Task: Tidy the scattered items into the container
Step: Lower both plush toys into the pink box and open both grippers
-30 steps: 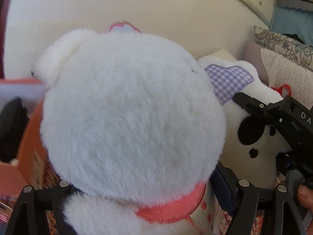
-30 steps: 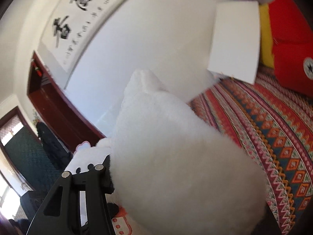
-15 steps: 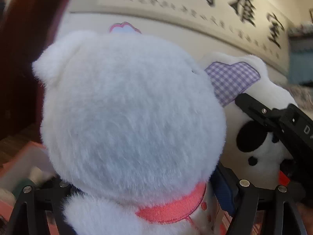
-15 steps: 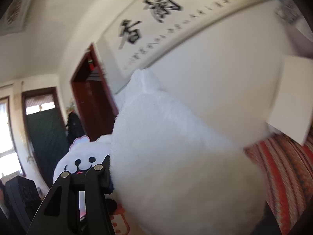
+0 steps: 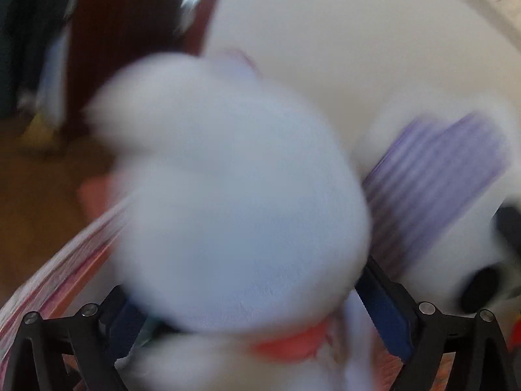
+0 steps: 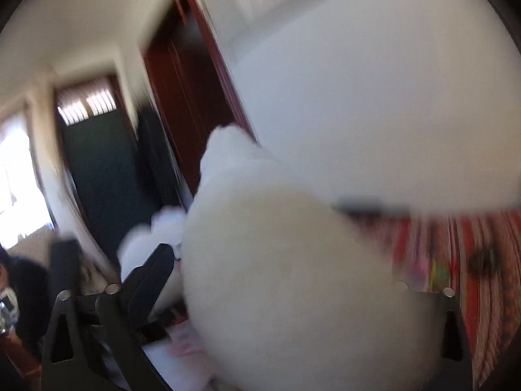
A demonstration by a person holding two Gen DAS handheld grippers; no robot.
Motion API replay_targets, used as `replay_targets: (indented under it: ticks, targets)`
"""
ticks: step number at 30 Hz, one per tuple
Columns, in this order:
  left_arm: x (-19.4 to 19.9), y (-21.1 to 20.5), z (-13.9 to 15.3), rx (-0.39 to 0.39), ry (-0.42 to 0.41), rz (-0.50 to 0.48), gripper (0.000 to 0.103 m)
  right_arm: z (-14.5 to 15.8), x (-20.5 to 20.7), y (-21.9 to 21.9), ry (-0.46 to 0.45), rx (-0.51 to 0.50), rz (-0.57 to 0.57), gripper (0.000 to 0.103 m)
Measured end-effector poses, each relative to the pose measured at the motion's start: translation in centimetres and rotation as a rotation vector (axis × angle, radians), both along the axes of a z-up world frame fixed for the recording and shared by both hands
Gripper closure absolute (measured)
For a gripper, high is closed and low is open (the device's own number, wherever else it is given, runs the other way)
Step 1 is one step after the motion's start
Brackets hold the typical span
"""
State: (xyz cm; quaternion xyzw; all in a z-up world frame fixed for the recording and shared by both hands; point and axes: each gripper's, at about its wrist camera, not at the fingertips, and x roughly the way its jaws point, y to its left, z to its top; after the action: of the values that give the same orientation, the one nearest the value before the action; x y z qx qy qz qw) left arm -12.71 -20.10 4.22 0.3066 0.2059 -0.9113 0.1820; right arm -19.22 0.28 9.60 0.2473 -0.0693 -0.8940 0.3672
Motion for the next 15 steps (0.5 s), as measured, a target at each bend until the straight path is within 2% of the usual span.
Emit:
replay_targets:
  ticks: [1,3,8,12,15]
  targets:
    - [-0.6,-0.6,-0.9,-0.039,-0.084,0.047,0.005,-1.5,-0.6,-0.8,-0.034,0.070,-0.017,0.001]
    - [-0.8,-1.5,-1.6,-0.086,-0.155,0.090,0.005,-3.3,-0.6,-1.0,-0.045,0.108,-0.013,0.001]
    - [-0.5,-1.3,-0.3,-0.119,-0.119,0.100,0.003,-5.3,0.1,0.8,-0.066,0.103,-0.011,0.001]
    - [-0.6,-0.5,0.0,-0.132,-0.095,0.096,0.003,-4.8,0.4,2.6,-0.054,0.098,-0.019,0.001]
    - [-0.3,0.7,0.2,-0.133,-0.069,0.078,0.003,-3.5,1.1,5.9,-0.014,0.089,-0.051,0.001]
